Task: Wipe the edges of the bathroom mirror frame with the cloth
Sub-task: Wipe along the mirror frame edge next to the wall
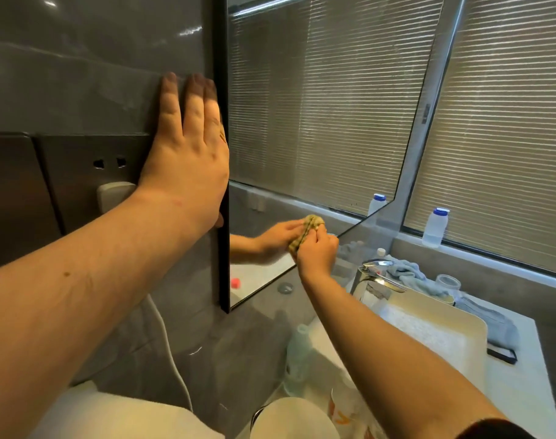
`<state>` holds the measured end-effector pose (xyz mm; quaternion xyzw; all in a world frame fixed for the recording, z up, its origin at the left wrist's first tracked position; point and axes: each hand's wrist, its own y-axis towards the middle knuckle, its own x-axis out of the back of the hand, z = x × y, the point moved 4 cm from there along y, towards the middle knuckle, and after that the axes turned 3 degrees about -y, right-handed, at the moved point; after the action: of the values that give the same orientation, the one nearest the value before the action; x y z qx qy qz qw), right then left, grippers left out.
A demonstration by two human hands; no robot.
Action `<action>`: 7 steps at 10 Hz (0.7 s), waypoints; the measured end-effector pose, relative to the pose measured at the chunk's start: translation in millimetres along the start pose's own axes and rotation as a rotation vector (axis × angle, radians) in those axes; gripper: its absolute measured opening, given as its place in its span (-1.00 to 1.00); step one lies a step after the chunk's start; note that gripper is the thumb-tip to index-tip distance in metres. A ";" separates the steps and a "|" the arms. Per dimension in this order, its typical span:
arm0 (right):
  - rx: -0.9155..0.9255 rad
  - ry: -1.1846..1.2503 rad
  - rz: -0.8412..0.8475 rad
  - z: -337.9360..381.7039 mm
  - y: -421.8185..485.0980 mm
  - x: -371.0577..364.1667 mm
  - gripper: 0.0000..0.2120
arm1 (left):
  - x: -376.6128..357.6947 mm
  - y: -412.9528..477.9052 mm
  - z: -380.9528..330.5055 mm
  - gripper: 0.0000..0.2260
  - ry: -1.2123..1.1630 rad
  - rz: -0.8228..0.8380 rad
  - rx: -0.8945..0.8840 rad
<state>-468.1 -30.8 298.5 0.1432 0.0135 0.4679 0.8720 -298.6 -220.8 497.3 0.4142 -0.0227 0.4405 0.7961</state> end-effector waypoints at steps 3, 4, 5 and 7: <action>0.358 0.108 0.062 19.1 -76.6 3.7 -0.83 | -139.3 -13.7 -180.4 -0.48 -2.173 0.154 -0.061; 0.562 0.139 0.139 22.3 -110.5 -0.6 -0.80 | -67.4 -18.1 -104.0 -0.30 -1.131 0.029 -0.165; 0.599 0.160 0.169 23.2 -114.4 -0.7 -0.76 | -3.9 -5.0 -8.3 0.10 -0.008 0.073 -0.002; 0.354 0.138 0.037 23.0 -68.3 -2.8 -0.76 | 6.5 -6.6 -5.6 0.15 -0.027 0.096 0.014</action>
<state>-410.7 -74.2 302.3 0.2623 0.1529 0.4829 0.8214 -291.8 -214.3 492.0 0.4242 -0.0504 0.4727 0.7707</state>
